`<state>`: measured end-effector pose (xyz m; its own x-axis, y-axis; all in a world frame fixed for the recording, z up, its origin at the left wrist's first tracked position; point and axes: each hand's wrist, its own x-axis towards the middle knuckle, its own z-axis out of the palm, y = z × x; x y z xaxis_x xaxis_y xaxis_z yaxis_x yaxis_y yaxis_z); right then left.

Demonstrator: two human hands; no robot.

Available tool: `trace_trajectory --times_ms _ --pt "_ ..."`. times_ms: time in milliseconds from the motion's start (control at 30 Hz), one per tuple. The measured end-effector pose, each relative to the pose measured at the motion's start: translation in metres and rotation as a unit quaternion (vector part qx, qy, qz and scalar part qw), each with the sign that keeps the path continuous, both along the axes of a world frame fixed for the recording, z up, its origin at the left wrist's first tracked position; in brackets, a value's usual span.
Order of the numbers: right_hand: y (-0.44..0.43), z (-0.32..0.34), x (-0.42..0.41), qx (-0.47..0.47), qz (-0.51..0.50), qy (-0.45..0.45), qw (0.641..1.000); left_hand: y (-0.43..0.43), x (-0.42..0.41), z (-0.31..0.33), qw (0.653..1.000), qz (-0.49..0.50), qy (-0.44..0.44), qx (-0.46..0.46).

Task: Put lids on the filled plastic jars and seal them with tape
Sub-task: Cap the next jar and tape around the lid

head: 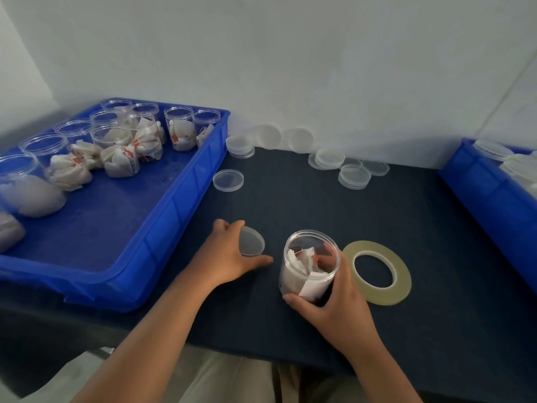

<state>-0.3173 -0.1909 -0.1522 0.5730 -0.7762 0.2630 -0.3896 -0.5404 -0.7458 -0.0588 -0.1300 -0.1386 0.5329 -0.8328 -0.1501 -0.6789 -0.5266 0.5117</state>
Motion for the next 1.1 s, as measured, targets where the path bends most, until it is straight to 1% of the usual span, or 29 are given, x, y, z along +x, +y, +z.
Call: trace_trajectory --times_ms 67,100,133,167,200,233,267,300,400,467,533,667,800,933,1033,1100 --pt "0.0 0.0 0.0 0.001 0.001 0.0 1.0 0.0 -0.005 0.002 0.997 -0.012 -0.081 0.015" --pt "0.0 0.0 0.0 0.001 0.001 -0.001 1.0 0.0 -0.007 0.006 0.995 -0.007 -0.096 0.001" --pt "0.0 0.0 0.0 -0.001 0.002 -0.003 1.0 0.0 -0.009 0.012 0.997 0.001 -0.07 -0.024" --pt "0.001 0.001 0.0 -0.004 0.003 -0.005 1.0 0.001 -0.011 0.02 0.998 0.008 0.003 -0.06" --pt "0.001 0.001 0.0 -0.006 0.005 -0.008 1.0 0.001 -0.015 0.029 0.99 0.004 0.104 -0.099" --pt "0.001 0.001 0.0 -0.006 0.006 -0.011 1.0 0.002 -0.02 0.04 0.972 -0.016 0.193 -0.129" --pt "0.001 0.0 -0.001 -0.005 0.008 -0.012 1.0 0.004 -0.027 0.051 0.959 -0.052 0.235 -0.148" --pt "0.001 0.0 -0.001 -0.004 0.011 -0.013 1.0 0.006 -0.036 0.062 0.957 -0.096 0.23 -0.151" --pt "0.0 -0.001 0.0 0.0 0.017 -0.022 1.0 0.008 -0.056 0.082 0.959 -0.216 0.131 -0.132" --pt "0.001 0.0 0.001 -0.004 0.015 -0.03 0.999 0.006 -0.067 0.09 0.961 -0.25 0.051 -0.104" --pt "0.001 0.0 0.002 -0.007 0.014 -0.031 0.999 0.003 -0.073 0.093 0.961 -0.258 -0.027 -0.09" --pt "0.0 -0.001 0.001 -0.015 0.004 -0.026 1.0 -0.002 -0.079 0.099 0.958 -0.26 -0.094 -0.079" --pt "0.002 0.001 0.002 -0.023 0.002 -0.028 0.999 -0.004 -0.093 0.099 0.929 -0.291 -0.216 -0.076" --pt "0.002 0.0 0.005 -0.043 0.007 -0.028 0.999 -0.008 -0.109 0.095 0.919 -0.31 -0.234 -0.07" --pt "0.001 -0.002 0.005 -0.027 -0.003 -0.012 1.0 -0.01 -0.119 0.088 0.903 -0.329 -0.267 -0.07" --pt "-0.002 -0.006 0.003 -0.021 -0.005 -0.003 1.0 -0.01 -0.121 0.084 0.903 -0.328 -0.265 -0.077"
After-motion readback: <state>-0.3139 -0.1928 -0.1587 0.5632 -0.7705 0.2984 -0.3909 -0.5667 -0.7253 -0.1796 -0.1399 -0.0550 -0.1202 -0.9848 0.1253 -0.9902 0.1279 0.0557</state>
